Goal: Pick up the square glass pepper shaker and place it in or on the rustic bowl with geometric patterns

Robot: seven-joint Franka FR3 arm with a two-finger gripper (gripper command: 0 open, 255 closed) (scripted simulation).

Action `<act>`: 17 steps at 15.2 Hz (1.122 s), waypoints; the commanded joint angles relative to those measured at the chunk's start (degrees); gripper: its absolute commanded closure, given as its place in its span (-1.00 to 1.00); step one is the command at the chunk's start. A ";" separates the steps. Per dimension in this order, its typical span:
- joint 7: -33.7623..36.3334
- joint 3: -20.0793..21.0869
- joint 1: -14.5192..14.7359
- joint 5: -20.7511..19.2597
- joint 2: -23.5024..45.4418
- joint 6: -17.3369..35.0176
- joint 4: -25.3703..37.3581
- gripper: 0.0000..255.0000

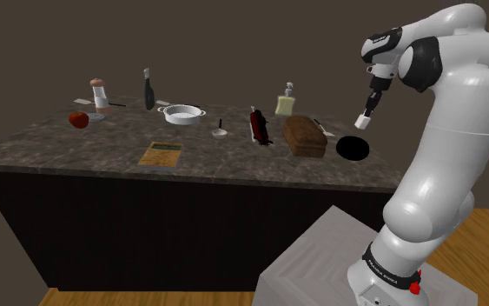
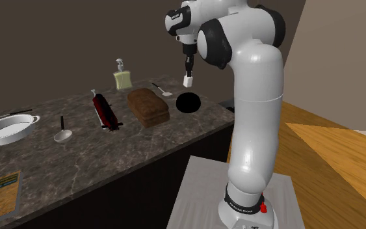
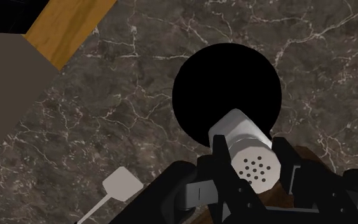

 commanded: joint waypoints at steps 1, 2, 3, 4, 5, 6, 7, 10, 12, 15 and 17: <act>0.01 0.08 0.11 0.07 0.06 1.53 -1.47 1.00; -0.02 0.11 0.14 0.12 0.10 2.29 -2.20 1.00; -0.05 0.14 0.17 0.18 0.16 3.04 -2.92 1.00; -0.09 0.17 0.19 0.25 0.23 3.79 -3.62 1.00; -0.14 0.21 0.20 0.33 0.32 4.53 -4.30 1.00; -0.19 0.25 0.21 0.43 0.43 5.27 -4.96 1.00; -0.26 0.29 0.21 0.54 0.55 6.00 -5.61 1.00; -0.50 0.43 0.17 0.96 1.01 8.18 -7.47 1.00; -0.65 0.51 0.13 1.19 1.28 9.21 -8.31 1.00; -0.64 0.51 0.13 1.19 1.28 9.21 -8.31 1.00; -0.64 0.51 0.13 1.19 1.28 9.21 -8.31 1.00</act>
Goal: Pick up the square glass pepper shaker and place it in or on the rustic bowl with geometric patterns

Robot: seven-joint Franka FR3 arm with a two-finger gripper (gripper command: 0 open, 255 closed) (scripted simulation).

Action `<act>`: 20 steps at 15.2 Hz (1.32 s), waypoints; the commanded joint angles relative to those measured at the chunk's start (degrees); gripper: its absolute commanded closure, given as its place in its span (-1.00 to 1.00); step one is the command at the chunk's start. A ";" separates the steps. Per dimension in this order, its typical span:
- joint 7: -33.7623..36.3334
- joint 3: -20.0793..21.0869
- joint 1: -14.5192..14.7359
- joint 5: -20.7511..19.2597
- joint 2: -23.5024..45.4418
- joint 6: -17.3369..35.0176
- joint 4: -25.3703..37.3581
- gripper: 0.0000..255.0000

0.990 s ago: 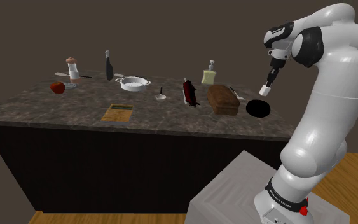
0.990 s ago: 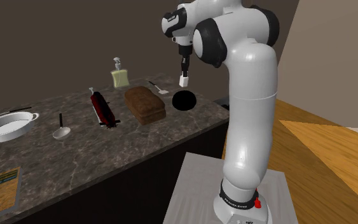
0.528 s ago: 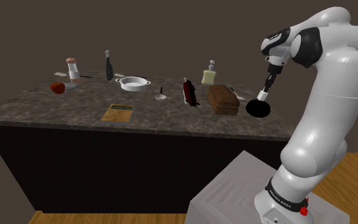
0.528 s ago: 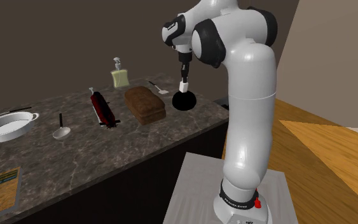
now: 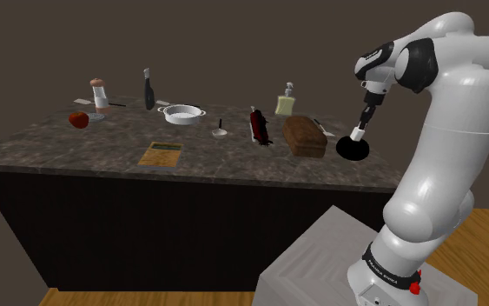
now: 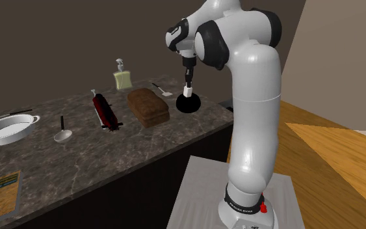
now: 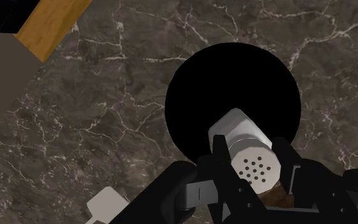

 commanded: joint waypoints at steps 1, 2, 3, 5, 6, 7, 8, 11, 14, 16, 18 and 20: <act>-0.01 0.00 -0.01 0.02 0.02 0.02 0.00 1.00; -0.01 0.00 -0.01 0.02 0.02 0.02 0.00 1.00; -0.01 0.00 -0.01 0.02 0.02 0.02 0.00 -1.00; -0.01 0.00 -0.01 0.02 0.02 0.02 0.00 -1.00; -0.01 0.00 -0.01 0.02 0.02 0.02 0.00 -1.00; -0.01 0.00 -0.01 0.02 0.02 0.02 0.00 -1.00; -0.01 0.00 -0.01 0.02 0.02 0.02 0.00 -1.00; 0.70 -0.31 0.17 -1.01 -1.14 -5.42 4.63 -1.00; 0.82 -0.37 0.16 -1.17 -1.30 -6.88 5.99 -1.00; 0.81 -0.37 0.16 -1.16 -1.29 -6.88 6.00 -1.00; 0.81 -0.37 0.16 -1.16 -1.29 -6.89 6.00 -1.00; 0.81 -0.37 0.16 -1.16 -1.29 -6.89 6.00 -1.00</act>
